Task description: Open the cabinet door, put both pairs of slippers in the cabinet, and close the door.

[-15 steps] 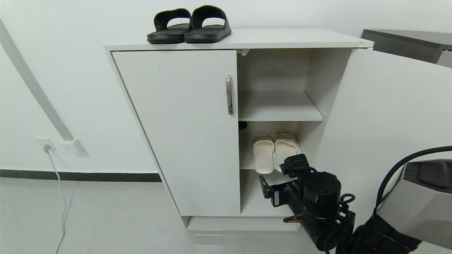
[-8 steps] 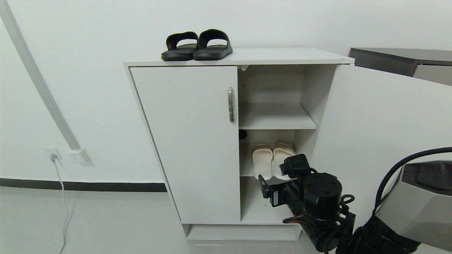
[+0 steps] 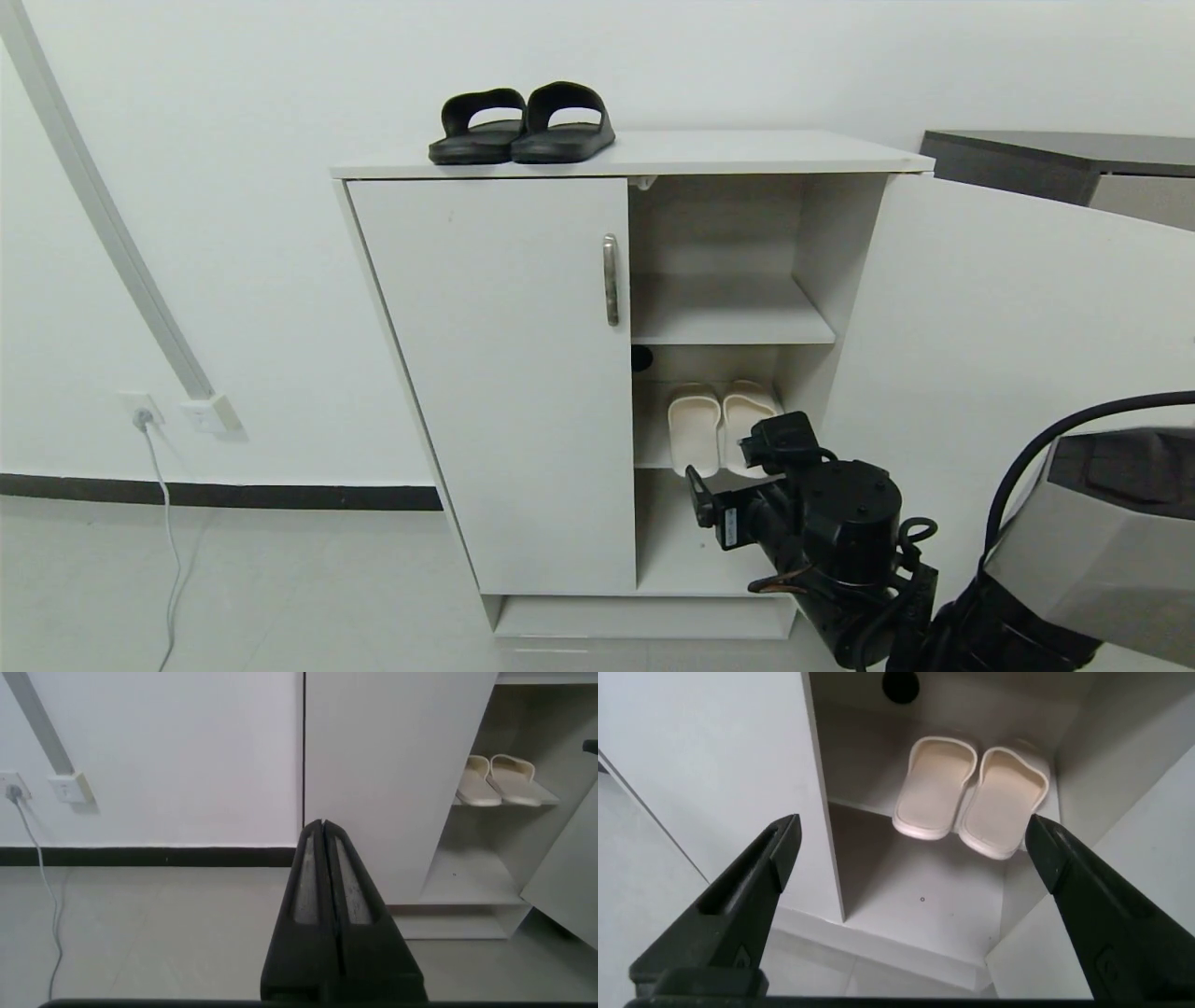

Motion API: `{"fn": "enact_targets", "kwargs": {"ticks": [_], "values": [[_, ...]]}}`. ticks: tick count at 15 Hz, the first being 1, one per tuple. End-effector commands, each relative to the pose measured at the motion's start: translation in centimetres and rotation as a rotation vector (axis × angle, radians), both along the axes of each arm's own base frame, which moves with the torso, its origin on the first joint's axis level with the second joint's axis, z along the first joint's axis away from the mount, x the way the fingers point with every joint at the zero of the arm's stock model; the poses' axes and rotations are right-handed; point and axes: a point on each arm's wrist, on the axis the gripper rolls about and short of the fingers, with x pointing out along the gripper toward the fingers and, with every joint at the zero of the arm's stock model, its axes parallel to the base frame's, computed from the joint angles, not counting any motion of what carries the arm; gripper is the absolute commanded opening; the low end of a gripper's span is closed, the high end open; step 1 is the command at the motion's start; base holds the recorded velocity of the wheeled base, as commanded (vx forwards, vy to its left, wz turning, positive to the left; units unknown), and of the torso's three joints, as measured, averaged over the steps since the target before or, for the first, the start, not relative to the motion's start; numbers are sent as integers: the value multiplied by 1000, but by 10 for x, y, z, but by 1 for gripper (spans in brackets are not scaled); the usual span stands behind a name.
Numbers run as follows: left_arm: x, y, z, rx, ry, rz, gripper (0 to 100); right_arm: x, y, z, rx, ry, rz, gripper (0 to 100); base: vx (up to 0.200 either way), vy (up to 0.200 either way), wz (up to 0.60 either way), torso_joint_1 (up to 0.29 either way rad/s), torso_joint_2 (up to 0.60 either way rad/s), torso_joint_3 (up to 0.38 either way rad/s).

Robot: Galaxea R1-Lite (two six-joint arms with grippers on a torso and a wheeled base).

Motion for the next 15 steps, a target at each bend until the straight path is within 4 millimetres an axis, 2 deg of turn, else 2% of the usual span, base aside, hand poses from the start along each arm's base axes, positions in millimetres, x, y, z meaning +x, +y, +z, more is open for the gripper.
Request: {"fn": "enact_targets", "kwargs": {"ticks": [1,3,15], "values": [[0,0,0,0,1,0,0,0,0,-4,-7,7,0,100,0,0,0,0,0,0],[0,0,0,-2,1,2,0,0,1,-5,-10,10,4,100,0,0,0,0,0,0],[0,0,0,-5,1,2,0,0,1,-5,2,-1,4,100,0,200,0,4,2,5]]}}
